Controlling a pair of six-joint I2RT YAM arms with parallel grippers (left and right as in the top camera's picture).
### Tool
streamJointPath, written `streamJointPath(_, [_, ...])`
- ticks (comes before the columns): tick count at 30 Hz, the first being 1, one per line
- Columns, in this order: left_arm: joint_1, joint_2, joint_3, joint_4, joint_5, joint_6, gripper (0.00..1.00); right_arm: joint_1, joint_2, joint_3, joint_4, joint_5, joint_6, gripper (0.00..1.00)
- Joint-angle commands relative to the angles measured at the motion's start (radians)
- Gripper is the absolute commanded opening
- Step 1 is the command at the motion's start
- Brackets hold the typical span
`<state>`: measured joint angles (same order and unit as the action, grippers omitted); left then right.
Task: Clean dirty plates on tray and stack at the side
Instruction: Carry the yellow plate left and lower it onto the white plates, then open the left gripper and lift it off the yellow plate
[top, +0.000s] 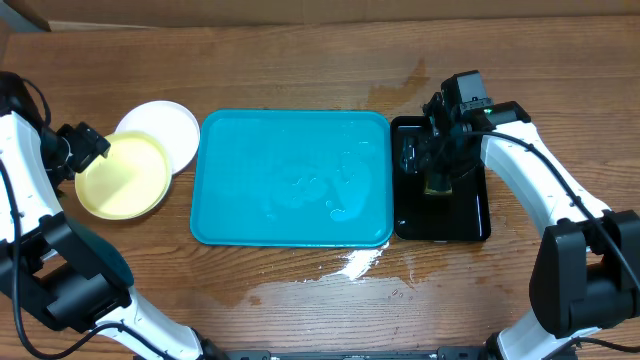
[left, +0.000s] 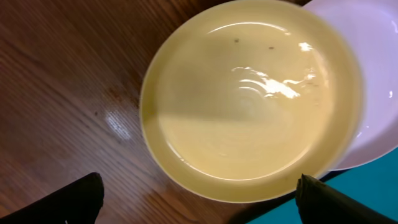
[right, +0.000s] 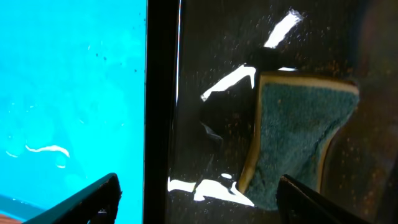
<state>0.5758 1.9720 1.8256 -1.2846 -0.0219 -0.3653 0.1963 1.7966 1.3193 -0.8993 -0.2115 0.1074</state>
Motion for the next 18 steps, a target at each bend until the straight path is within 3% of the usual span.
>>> streamJointPath(1, [-0.019,-0.030,-0.005,0.014,0.164,0.061,0.90,-0.001,-0.003,0.023,0.019,0.009,-0.003,0.83])
streamJointPath(4, [-0.043,-0.030,-0.005,0.008,0.293,0.125,0.78,-0.001,-0.003,0.023,0.015,-0.029,0.000,0.83])
streamJointPath(8, [-0.080,-0.030,-0.005,-0.003,0.306,0.132,0.69,0.000,-0.003,0.023,0.018,-0.156,-0.007,0.84])
streamJointPath(13, [-0.140,-0.030,-0.005,-0.005,0.299,0.142,0.79,0.000,-0.003,0.023,0.027,-0.168,-0.008,0.84])
streamJointPath(18, [-0.206,-0.030,-0.005,0.030,0.274,0.141,0.78,0.000,-0.003,0.023,0.042,-0.117,-0.011,0.84])
